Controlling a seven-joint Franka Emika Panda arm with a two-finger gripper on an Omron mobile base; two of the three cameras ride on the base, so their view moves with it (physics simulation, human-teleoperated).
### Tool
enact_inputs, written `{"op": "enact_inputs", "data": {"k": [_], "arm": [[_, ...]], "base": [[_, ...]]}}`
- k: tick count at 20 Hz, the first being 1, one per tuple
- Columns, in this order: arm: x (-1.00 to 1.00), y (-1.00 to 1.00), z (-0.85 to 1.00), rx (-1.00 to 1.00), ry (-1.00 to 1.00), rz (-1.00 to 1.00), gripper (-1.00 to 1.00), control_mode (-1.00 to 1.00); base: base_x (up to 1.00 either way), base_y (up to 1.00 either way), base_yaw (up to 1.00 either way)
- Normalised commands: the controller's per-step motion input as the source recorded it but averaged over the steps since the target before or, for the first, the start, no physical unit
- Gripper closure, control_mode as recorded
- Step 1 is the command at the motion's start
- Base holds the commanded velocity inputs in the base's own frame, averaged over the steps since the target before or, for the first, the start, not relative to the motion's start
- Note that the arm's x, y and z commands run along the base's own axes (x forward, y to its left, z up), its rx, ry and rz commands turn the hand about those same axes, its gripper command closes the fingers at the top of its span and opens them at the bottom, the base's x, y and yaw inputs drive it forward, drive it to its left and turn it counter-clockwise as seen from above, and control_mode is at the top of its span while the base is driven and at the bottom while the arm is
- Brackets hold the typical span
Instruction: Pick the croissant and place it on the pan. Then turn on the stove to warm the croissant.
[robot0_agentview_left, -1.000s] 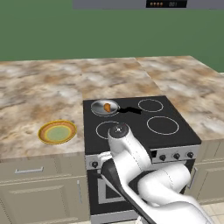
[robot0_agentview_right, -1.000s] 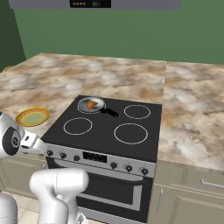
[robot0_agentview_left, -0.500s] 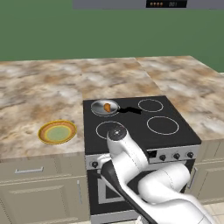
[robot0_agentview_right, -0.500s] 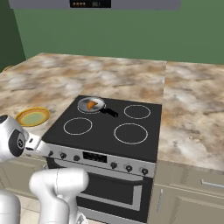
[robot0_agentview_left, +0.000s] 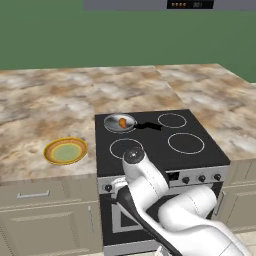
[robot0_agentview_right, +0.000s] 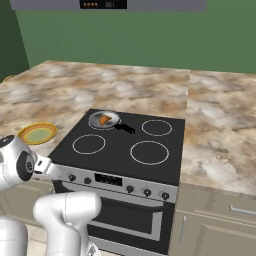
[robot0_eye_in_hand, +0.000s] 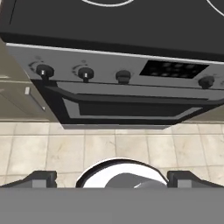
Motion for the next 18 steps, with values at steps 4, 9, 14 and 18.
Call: {"op": "enact_inputs", "data": {"k": [4, 9, 14, 18], "arm": [[0.22, -0.09, -0.08, 0.00, 0.00, 0.00, -1.00, -1.00], [0.17, -0.06, -0.13, 0.00, 0.00, 0.00, -1.00, -1.00], [0.16, 0.00, -0.20, 0.00, -0.03, 0.00, -1.00, -1.00], [0.18, 0.00, -0.20, 0.00, -0.02, 0.00, -1.00, -1.00]], "base": [[0.00, 0.00, 0.00], [0.00, 0.00, 0.00], [0.00, 0.00, 0.00], [0.00, 0.00, 0.00]]}}
